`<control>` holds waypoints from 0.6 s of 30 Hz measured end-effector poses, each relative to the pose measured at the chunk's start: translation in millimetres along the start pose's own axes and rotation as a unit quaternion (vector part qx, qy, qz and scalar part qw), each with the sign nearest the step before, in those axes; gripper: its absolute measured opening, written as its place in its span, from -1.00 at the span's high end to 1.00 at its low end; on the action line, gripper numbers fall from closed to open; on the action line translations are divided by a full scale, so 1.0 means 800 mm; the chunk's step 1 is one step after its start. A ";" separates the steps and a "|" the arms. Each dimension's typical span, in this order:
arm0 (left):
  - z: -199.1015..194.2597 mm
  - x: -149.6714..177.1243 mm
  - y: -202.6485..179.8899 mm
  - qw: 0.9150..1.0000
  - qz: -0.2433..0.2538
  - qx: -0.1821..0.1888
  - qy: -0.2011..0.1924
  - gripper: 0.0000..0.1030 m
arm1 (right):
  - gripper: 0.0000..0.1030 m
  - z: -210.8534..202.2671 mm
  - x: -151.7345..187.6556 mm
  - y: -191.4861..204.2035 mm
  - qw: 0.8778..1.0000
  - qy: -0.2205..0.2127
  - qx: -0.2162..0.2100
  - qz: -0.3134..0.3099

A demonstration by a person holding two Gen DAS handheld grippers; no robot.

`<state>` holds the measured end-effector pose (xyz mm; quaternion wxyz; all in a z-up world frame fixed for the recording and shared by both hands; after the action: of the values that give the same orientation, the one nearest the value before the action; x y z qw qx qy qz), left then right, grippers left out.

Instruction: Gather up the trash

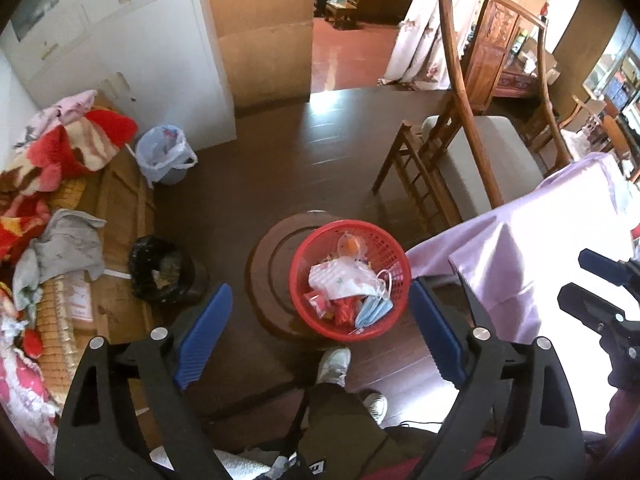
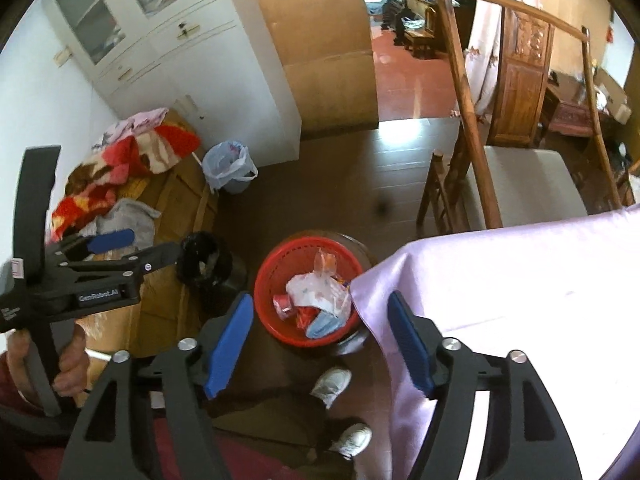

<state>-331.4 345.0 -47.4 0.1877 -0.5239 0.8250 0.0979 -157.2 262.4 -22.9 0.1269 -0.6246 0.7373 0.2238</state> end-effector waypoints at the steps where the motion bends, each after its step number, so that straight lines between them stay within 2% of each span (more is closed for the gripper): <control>1: -0.005 0.005 -0.005 1.000 0.001 -0.007 -0.002 -0.72 | -0.46 -0.005 0.006 -0.001 1.000 -0.002 -0.002 -0.004; 12: -0.044 0.052 -0.046 0.998 0.005 -0.054 -0.028 -0.75 | -0.50 -0.044 0.058 -0.012 1.000 -0.020 -0.004 -0.021; 18: -0.068 0.078 -0.064 0.997 0.012 -0.067 -0.043 -0.75 | -0.50 -0.067 0.080 -0.021 0.999 -0.037 -0.009 -0.014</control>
<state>-320.4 252.0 -21.7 0.1865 -0.5207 0.8140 0.1776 -147.8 178.8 -9.6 0.1517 -0.6275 0.7211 0.2517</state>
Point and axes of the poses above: each gripper's, at about its wrist camera, not at the fingertips, and z roughly the way its jaws point, y to its left, x to its underside, the point moved 2 cm from there along z, roughly the way its jaws point, and after that the axes turned 1 degree about x, right-handed, at the moved point
